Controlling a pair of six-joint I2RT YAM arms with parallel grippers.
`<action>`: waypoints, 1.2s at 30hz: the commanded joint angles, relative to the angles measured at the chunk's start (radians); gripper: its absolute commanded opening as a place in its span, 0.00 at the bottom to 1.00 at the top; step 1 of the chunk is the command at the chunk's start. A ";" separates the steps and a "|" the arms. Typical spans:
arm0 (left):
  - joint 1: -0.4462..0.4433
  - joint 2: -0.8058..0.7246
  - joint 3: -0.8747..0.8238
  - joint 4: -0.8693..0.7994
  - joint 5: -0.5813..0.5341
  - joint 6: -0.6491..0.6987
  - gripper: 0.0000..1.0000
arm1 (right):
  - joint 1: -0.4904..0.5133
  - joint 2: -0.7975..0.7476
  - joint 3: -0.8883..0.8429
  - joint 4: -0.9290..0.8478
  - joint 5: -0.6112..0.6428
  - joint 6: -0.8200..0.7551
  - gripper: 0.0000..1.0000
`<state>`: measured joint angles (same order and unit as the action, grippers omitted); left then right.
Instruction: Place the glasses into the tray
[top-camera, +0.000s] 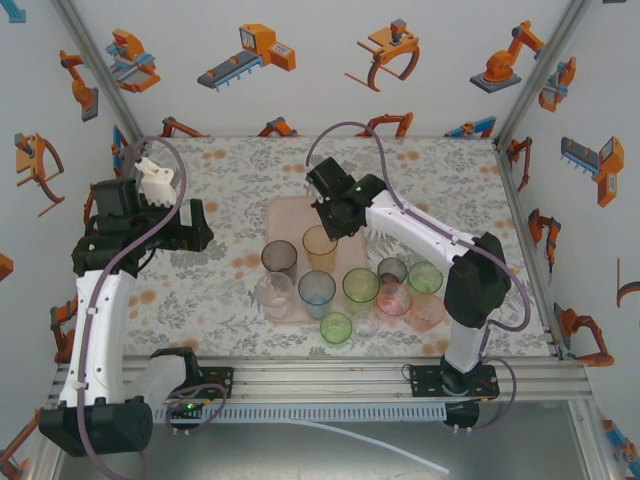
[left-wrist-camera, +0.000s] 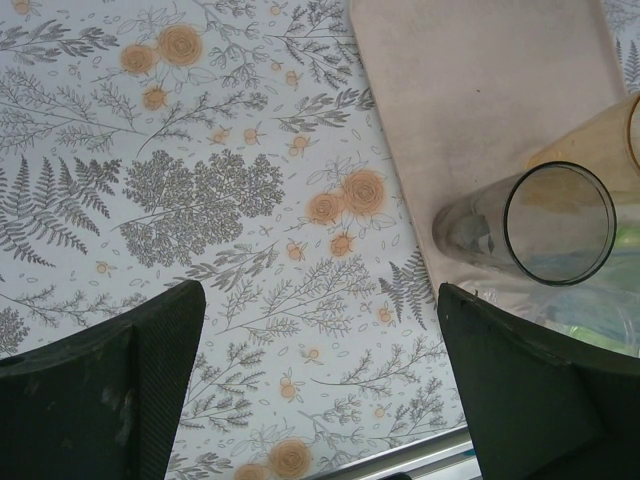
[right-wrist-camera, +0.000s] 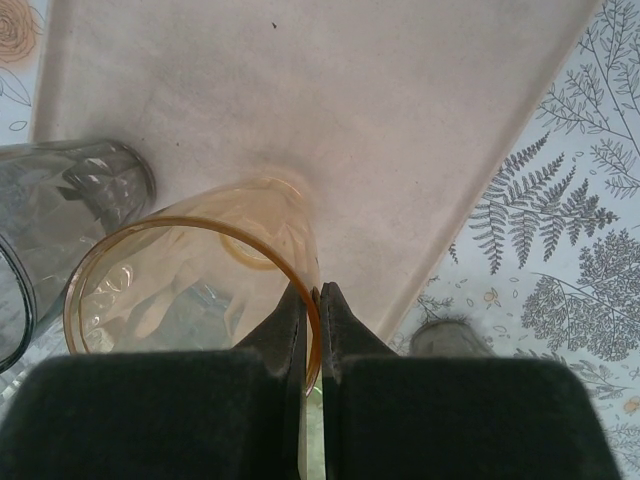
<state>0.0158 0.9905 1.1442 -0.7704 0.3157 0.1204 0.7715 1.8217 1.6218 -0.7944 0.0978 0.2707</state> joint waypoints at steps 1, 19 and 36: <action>0.007 -0.016 -0.001 0.007 0.027 0.000 0.90 | 0.012 0.001 -0.012 0.033 -0.012 0.025 0.05; 0.007 -0.011 0.000 0.008 0.030 0.000 0.90 | 0.031 -0.030 -0.092 0.074 -0.017 0.059 0.12; 0.007 -0.003 0.013 0.002 0.033 -0.002 0.90 | 0.040 -0.057 -0.102 0.058 -0.006 0.065 0.26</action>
<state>0.0158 0.9905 1.1442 -0.7708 0.3305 0.1204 0.8028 1.7977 1.5242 -0.7254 0.0940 0.3183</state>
